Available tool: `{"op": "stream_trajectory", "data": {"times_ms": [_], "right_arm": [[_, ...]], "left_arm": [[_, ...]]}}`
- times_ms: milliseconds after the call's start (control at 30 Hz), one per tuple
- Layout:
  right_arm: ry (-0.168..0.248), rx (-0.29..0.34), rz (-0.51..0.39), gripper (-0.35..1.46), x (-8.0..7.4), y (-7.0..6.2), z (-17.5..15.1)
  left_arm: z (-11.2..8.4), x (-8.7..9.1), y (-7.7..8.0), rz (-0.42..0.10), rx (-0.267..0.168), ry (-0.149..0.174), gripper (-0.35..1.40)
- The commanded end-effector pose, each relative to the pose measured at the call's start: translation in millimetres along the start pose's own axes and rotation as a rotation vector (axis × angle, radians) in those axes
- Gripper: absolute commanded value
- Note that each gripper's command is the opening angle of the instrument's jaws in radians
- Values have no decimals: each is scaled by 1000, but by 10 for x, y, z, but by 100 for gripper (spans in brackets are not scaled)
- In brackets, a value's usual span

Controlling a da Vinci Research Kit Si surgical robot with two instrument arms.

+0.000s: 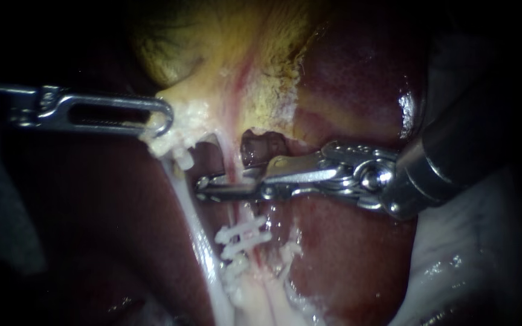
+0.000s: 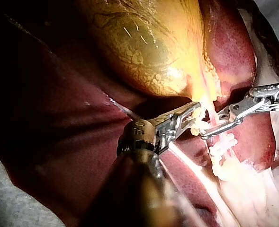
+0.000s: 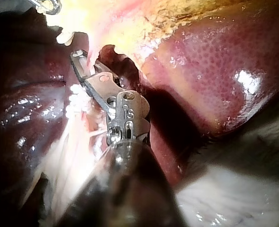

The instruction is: Going back third clip right tube

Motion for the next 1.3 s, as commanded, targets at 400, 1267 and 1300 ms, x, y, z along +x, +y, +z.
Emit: {"op": "stream_trajectory", "data": {"times_ms": [400,1267,1300], "right_arm": [[-2,1,1,-35,1,1,-2],[-4,-55,-421,50,-11,-4,-20],[-4,-54,-421,50,-12,-4,-22]], "left_arm": [[0,0,0,0,-1,0,-35],[0,2,1,1,-2,-1,-35],[0,2,1,1,-2,-1,-35]]}}
